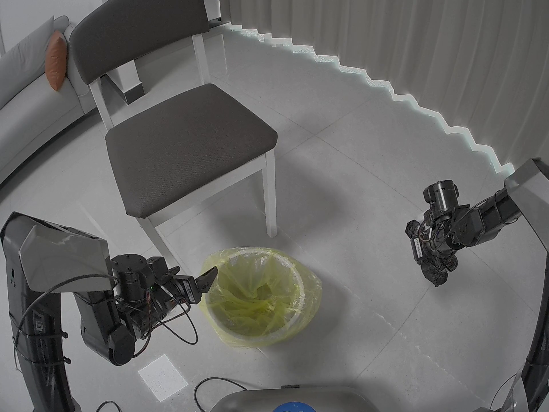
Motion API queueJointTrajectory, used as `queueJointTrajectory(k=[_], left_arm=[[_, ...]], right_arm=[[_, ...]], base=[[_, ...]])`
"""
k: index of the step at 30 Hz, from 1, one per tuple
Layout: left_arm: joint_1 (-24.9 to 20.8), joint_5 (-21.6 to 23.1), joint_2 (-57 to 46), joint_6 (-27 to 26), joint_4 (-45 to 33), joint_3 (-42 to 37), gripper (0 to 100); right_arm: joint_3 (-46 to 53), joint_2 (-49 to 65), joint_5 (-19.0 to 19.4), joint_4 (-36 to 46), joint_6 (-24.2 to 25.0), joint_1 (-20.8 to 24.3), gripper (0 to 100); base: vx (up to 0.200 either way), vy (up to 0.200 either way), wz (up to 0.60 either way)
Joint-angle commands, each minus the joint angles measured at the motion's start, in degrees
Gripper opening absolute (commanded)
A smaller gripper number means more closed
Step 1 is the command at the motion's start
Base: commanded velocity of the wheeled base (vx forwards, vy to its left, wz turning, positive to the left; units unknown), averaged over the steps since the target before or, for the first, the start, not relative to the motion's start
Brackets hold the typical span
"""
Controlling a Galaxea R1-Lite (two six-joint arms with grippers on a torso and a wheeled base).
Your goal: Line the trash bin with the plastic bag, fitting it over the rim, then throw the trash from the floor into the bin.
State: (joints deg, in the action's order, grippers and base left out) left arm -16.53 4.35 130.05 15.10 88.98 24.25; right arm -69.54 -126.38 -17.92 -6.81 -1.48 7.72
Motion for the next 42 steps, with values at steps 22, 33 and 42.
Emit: queueJointTrajectory(k=[22, 33, 42], left_arm=[[-1.7, 0.2, -6.0, -0.3, 0.7, -0.3, 100], [-2.8, 0.5, -9.7, -1.8, 0.7, -2.7, 100], [-4.1, 1.5, -15.4, -2.0, 0.7, -5.4, 100]], right_arm=[[11.1, 18.1, 0.0, -4.7, -1.3, 16.5, 0], [10.5, 17.1, 0.1, -7.0, -2.6, 26.6, 0], [7.4, 13.5, 0.1, -8.8, -3.5, 32.1, 0]], base=[[0.000, 0.000, 0.00], [0.000, 0.000, 0.00], [0.000, 0.000, 0.00]])
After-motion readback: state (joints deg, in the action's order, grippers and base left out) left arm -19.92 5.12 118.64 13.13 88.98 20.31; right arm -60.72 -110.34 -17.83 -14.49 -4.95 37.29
